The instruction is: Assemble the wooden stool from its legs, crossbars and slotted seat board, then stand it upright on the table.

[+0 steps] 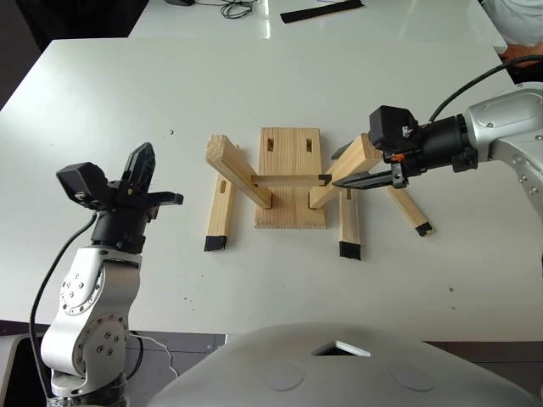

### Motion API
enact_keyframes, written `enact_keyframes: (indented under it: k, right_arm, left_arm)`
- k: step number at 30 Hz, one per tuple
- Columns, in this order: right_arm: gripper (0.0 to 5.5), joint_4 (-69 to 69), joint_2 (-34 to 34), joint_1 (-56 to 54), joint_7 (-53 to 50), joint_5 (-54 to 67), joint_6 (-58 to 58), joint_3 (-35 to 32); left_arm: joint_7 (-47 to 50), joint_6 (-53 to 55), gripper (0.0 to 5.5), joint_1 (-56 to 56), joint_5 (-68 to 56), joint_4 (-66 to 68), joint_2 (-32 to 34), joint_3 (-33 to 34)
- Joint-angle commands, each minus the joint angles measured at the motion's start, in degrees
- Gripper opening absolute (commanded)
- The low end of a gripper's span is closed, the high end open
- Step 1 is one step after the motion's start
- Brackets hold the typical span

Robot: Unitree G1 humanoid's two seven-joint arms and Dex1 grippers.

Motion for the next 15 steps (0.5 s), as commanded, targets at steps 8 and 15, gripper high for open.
enact_keyframes:
  k: [8,15]
  right_arm:
    - [2.01,-1.30,2.68,3.35,-1.73,1.55,3.64,3.12]
    - [2.01,-0.77,2.53,3.58,-2.51,0.86,3.30,2.89]
  left_arm:
    - [-1.17,2.24,0.00,-1.96,6.81,-4.66,-3.73,-19.88]
    - [12.20,-7.67,0.00,-2.85,-2.85,6.23,-5.85,18.00]
